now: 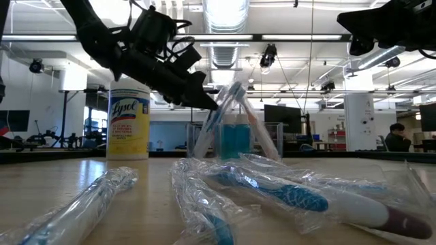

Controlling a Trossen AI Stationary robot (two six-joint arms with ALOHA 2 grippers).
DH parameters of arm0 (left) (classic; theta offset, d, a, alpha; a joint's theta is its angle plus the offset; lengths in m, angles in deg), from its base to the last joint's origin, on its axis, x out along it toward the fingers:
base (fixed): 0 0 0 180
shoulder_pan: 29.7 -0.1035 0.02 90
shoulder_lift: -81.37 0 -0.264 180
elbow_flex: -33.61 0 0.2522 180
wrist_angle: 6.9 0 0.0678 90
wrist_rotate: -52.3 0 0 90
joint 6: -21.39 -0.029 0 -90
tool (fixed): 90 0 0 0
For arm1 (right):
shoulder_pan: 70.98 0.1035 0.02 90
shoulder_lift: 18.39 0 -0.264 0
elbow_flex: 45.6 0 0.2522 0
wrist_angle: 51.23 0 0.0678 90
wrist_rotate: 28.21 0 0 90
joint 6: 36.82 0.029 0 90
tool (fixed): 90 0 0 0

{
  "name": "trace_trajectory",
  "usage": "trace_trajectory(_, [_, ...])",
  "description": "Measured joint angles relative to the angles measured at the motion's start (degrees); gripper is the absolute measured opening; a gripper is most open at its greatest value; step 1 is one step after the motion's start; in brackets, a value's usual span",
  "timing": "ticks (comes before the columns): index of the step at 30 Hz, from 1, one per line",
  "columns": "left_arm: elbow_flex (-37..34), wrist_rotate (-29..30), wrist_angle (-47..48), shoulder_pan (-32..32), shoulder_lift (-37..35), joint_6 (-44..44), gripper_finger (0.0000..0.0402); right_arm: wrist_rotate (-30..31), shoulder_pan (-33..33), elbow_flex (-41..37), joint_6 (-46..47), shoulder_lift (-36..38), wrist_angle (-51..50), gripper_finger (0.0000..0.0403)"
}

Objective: Pick & Place toothbrushing station
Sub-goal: Put the blue toothbrush into the left section of the transparent organizer

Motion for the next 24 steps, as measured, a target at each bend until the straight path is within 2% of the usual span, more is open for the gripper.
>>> trace_trajectory(2, [0.02, -0.39, -0.25, 0.39, -0.12, -0.25, 0.0018, 0.0, 0.02, 0.0, 0.0, 0.01, 0.02, 0.0008])
trace_trajectory(8, [-0.06, 0.66, 0.09, 1.17, -0.13, -0.89, 0.0029, -0.02, 0.02, 0.0, -0.03, 0.0, 0.0, 0.0008])
trace_trajectory(16, [-0.62, 2.54, -0.37, 1.2, -0.13, 2.88, 0.0014, 0.0, 0.02, 0.0, -0.02, 0.02, -0.07, 0.0008])
trace_trajectory(19, [-1.26, 2.63, -0.42, 1.2, -0.13, 4.6, 0.0035, -0.01, 0.02, 0.0, 0.0, 0.0, -0.09, 0.0008])
trace_trajectory(24, [-1.66, 2.23, 0.75, 1.31, -0.45, 4.55, 0.0093, 0.0, 0.02, 0.0, 0.0, 0.0, -0.09, 0.0008])
